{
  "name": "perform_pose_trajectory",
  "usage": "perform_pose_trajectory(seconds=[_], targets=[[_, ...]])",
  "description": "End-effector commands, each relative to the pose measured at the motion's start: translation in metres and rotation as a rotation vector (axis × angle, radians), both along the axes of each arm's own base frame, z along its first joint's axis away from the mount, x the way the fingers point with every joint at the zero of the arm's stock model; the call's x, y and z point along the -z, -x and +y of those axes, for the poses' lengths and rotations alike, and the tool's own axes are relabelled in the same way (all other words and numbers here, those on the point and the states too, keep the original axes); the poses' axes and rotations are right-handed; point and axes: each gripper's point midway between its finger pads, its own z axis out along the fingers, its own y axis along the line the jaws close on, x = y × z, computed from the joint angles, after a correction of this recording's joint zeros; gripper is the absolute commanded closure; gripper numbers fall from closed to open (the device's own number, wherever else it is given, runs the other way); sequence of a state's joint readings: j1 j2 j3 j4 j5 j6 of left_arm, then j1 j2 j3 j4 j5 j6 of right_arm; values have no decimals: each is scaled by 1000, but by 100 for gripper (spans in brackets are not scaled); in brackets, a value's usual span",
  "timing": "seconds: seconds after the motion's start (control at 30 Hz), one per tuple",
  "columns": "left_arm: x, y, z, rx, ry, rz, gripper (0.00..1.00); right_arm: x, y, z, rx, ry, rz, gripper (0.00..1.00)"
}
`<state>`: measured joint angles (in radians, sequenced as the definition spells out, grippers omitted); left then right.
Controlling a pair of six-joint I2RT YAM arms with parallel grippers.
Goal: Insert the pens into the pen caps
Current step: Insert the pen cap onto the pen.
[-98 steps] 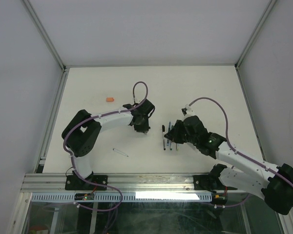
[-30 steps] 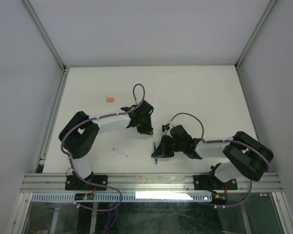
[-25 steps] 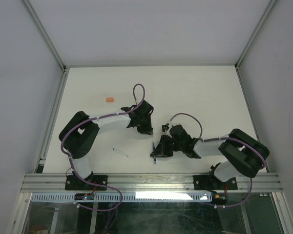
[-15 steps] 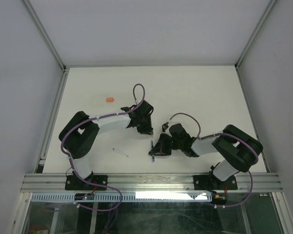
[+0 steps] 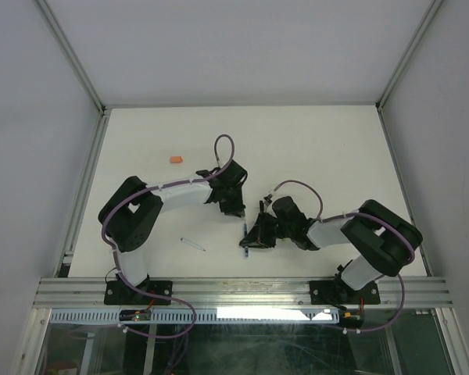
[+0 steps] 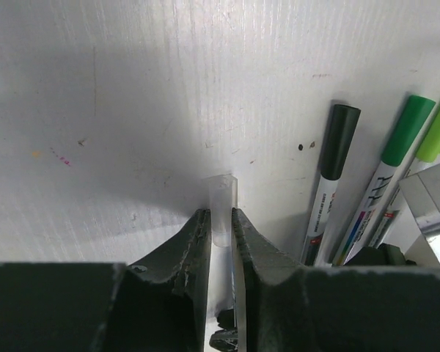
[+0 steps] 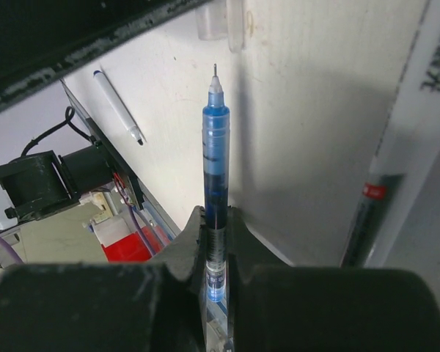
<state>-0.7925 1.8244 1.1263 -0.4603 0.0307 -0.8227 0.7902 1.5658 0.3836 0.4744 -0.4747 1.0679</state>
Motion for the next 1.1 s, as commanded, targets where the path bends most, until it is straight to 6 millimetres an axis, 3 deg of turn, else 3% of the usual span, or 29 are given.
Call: perform_pose_trajectory(seconds=[0.0, 0.4, 0.9, 1.07], targets=[[-7, -11, -5, 4, -35, -27, 82, -12, -3, -2, -4, 12, -32, 100], [17, -10, 11, 38, -260, -1, 81, -18, 1, -20, -7, 73, -93, 100], [47, 14, 37, 147, -551, 62, 77, -19, 0, -24, 2, 90, -107, 100], [56, 19, 38, 165, -562, 81, 84, -18, 0, -24, 3, 94, -110, 100]])
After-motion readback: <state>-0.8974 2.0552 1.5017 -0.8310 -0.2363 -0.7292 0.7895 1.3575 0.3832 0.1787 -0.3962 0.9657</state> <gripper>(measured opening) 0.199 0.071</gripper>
